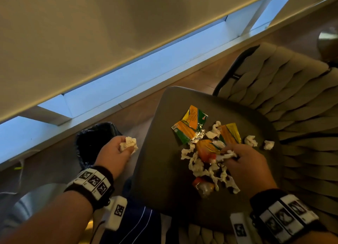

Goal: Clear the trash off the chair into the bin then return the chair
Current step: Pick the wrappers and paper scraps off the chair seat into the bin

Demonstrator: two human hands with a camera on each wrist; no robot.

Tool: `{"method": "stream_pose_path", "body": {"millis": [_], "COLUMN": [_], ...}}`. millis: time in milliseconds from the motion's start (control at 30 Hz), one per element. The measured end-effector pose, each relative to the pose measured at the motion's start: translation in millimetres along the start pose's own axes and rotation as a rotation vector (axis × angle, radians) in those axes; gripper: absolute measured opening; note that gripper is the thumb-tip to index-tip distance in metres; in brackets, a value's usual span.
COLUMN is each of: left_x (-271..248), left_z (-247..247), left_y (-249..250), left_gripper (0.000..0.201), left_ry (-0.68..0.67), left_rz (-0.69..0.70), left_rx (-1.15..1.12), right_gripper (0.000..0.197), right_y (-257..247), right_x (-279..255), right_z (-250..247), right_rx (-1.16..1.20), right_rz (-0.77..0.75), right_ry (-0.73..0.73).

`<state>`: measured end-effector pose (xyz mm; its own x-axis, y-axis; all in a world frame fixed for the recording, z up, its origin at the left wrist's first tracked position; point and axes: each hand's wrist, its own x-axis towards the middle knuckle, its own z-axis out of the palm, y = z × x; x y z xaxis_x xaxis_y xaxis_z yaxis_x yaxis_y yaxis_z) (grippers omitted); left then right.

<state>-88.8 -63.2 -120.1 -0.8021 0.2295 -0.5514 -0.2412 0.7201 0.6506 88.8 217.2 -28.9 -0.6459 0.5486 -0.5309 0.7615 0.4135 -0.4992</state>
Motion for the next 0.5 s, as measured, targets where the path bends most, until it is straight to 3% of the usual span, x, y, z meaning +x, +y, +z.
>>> {"method": "stream_pose_path", "body": {"millis": [67,233,367,500], "left_x": [5,32,52,65], "left_z": [-6,-34,-65,-78], "left_y": [-7,-68,-112,-143], "left_gripper": [0.016,0.021,0.026,0.044], "left_ry": [0.032,0.102,0.212,0.306], "left_rz": [-0.032,-0.26,-0.369,-0.439], "left_rx": [-0.031,-0.03,-0.031,-0.059], "right_gripper": [0.034,0.022,0.018,0.019], "right_y": [-16,-69,-101,-117], "right_x": [-12,-19,-8,15], "right_z": [-9,-9,19,65], "right_rx": [0.104,0.232,0.272,0.262], "right_rz": [0.032,0.074,0.037,-0.028], "right_ry": [-0.034,-0.152,-0.273,-0.366]}}
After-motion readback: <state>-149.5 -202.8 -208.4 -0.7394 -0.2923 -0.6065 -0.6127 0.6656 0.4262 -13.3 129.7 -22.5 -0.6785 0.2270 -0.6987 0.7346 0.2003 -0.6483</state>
